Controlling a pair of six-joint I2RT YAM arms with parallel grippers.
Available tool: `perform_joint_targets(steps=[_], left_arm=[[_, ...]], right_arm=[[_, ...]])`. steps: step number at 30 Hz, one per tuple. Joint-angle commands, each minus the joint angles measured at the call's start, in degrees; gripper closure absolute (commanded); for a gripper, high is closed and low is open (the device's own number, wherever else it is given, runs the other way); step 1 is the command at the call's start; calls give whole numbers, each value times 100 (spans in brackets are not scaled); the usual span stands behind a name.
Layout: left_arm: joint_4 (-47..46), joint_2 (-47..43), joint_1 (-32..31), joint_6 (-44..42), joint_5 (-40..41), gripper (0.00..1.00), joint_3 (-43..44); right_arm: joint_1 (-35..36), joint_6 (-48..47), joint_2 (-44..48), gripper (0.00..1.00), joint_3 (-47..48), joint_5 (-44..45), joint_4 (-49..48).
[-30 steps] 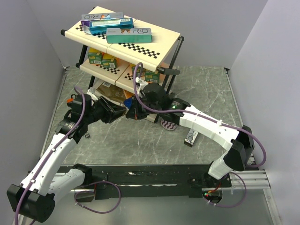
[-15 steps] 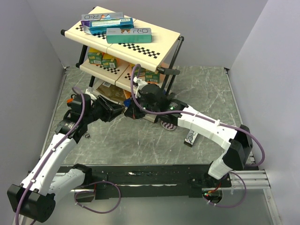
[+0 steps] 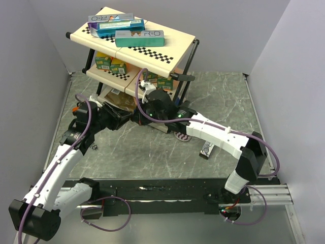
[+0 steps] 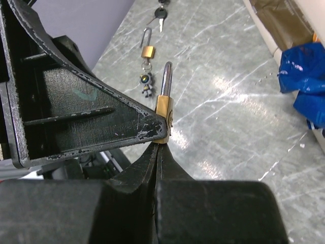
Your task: Unlock with the key
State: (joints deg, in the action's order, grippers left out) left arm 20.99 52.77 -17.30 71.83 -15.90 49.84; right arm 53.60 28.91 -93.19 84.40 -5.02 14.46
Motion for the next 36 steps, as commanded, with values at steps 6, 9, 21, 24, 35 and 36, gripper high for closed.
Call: perform_joint_targets(steps=[6, 9, 21, 24, 35, 36], left_arm=[[-359, -39, -151, 524, -1090, 99, -98], [-289, -39, -151, 481, -1047, 99, -10], [-1878, -514, -19, 543, -1398, 99, -520], [-2064, -531, -10, 376, -1503, 99, -432], [-2960, -654, -10, 314, -1916, 99, -432], [-3013, -654, -10, 322, -1934, 99, -440]], right_arm=[[18, -464, -147, 100, 270, 932, -1779], [45, -482, -138, 100, 243, 1038, -1903], [-341, 545, -33, 100, 314, 317, -1200], [-456, 897, 169, 100, 130, 335, -1244], [-728, 1407, 407, 100, 15, 229, -1393], [-729, 1425, 415, 100, 6, 229, -1411]])
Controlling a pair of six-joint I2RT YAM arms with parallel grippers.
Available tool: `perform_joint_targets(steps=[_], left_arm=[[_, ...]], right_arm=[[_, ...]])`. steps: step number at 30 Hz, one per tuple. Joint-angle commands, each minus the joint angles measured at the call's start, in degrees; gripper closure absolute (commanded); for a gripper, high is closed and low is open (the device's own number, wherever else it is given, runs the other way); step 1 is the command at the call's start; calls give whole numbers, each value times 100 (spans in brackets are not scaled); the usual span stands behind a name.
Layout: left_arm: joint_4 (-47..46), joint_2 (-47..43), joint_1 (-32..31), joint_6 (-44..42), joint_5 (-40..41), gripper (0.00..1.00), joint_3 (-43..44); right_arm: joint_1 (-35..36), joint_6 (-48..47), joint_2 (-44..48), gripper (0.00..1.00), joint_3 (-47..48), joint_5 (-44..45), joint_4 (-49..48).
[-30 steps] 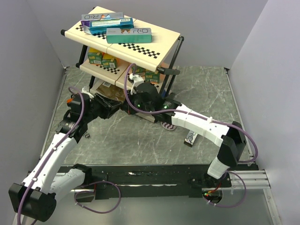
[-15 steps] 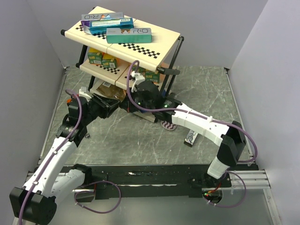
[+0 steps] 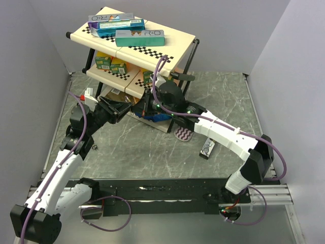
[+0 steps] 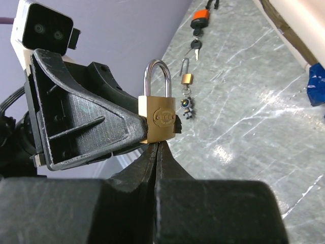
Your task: Unlock with the key
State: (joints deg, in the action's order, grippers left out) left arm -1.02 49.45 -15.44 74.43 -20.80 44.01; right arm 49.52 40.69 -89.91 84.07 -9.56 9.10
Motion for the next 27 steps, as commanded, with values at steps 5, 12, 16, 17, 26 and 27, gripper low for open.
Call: perform_joint_targets(steps=[5, 12, 16, 17, 26, 27], left_arm=[[-1093, -419, -196, 106, -1559, 99, 82], [-1471, -498, -205, 141, -1778, 99, 46], [-1656, -533, -214, 150, -1875, 99, 20], [-1682, -550, -214, 159, -1893, 99, 20], [715, -366, -214, -324, -1051, 99, 634], [873, -349, -214, -316, -962, 99, 644]], right_arm=[[-381, 352, 114, 100, 30, 684, -884], [-513, 572, 175, 100, -40, 701, -1077], [-540, 695, 202, 100, -75, 684, -1174], [-548, 712, 202, 100, -84, 692, -1200], [-285, -209, 140, 100, 346, 1147, -667], [-145, -497, 140, 100, 381, 1245, -551]])
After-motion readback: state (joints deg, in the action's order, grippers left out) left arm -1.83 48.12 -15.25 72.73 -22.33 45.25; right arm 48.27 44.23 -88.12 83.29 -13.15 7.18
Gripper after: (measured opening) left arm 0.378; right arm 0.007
